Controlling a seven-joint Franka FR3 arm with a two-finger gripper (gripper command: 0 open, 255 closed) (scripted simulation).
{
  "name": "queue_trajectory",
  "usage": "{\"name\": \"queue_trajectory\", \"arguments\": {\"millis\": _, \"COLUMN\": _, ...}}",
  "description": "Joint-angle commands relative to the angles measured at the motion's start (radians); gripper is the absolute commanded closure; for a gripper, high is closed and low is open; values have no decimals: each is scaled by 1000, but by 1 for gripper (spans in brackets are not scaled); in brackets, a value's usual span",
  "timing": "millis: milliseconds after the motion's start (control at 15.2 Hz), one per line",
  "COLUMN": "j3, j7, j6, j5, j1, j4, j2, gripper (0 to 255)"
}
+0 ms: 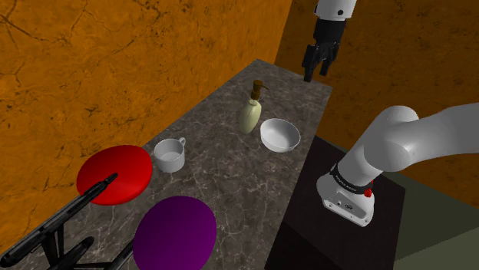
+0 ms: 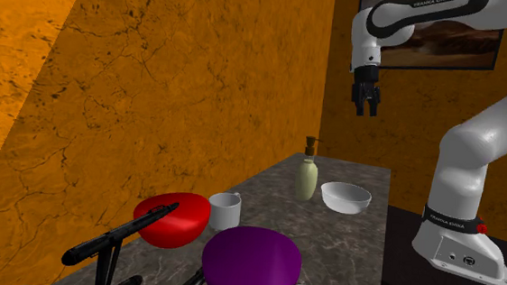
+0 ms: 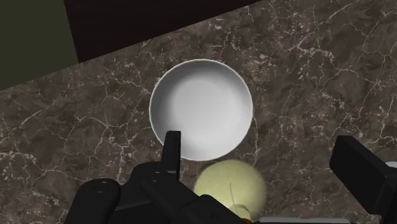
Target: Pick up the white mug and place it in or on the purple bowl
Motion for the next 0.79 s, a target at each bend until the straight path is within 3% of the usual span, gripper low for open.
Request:
{"name": "queue_trajectory", "arguments": {"millis": 0, "j3": 0, "j7": 0, "j6": 0, "j5": 0, "j1": 0, "j4": 0, "j2": 0, "gripper": 0}}
{"name": "queue_trajectory", "arguments": {"millis": 726, "j3": 156, "j7": 175, "j6": 300, "j5": 126, "j1": 76, "j4": -11, "j2": 269, "gripper": 0}}
